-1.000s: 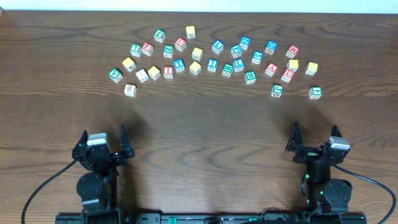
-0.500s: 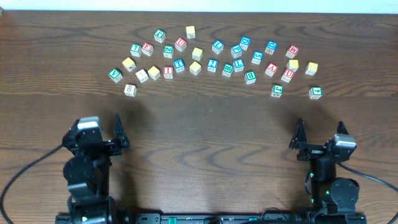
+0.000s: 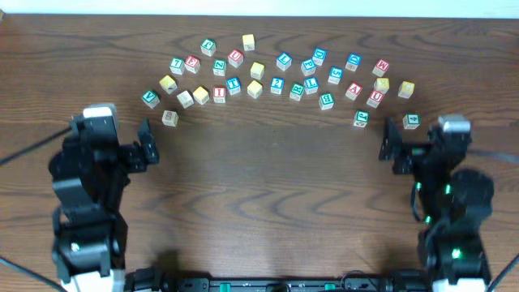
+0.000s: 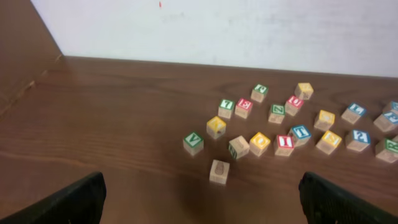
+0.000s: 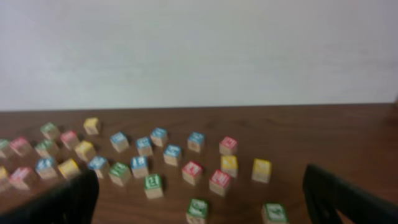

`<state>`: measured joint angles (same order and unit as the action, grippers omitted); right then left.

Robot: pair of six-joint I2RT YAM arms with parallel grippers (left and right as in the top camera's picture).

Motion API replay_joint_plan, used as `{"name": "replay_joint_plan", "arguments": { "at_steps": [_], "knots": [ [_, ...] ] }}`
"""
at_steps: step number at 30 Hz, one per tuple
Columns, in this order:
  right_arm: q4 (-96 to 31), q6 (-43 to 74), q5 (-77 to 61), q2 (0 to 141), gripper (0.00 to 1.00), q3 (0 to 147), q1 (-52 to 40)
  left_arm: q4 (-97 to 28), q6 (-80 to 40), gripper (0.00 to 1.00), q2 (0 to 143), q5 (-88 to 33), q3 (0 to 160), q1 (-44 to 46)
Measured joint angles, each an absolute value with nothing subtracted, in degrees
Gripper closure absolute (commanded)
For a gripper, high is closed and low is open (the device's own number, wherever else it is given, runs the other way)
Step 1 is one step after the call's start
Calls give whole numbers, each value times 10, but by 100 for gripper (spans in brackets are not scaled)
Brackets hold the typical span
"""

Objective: Spell out AI2
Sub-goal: 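Raise both arms and move grippers over the block cluster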

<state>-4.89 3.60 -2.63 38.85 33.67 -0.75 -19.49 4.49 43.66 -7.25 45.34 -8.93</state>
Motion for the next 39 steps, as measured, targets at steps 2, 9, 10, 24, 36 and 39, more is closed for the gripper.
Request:
{"name": "replay_joint_plan", "arguments": {
  "at_steps": [2, 9, 10, 24, 36, 39],
  "knots": [
    [-81, 36, -39, 438, 1, 386, -8, -230, 45, 3, 470, -76, 496, -89],
    [-217, 35, -79, 592, 1, 566, -8, -368, 45, 2, 588, -79, 656, -89],
    [-231, 35, -84, 610, 1, 588, -8, -394, 45, 2, 608, -79, 683, -89],
    [-473, 11, -175, 893, 1, 981, -8, -620, 45, 2, 877, -79, 1006, -57],
    [-623, 3, -189, 1061, 1, 1126, -8, -652, 45, 2, 983, -85, 1054, -18],
    [-623, 3, -189, 1077, 1, 1126, -8, -655, 44, 3, 987, -85, 1054, -18]
  ]
}}
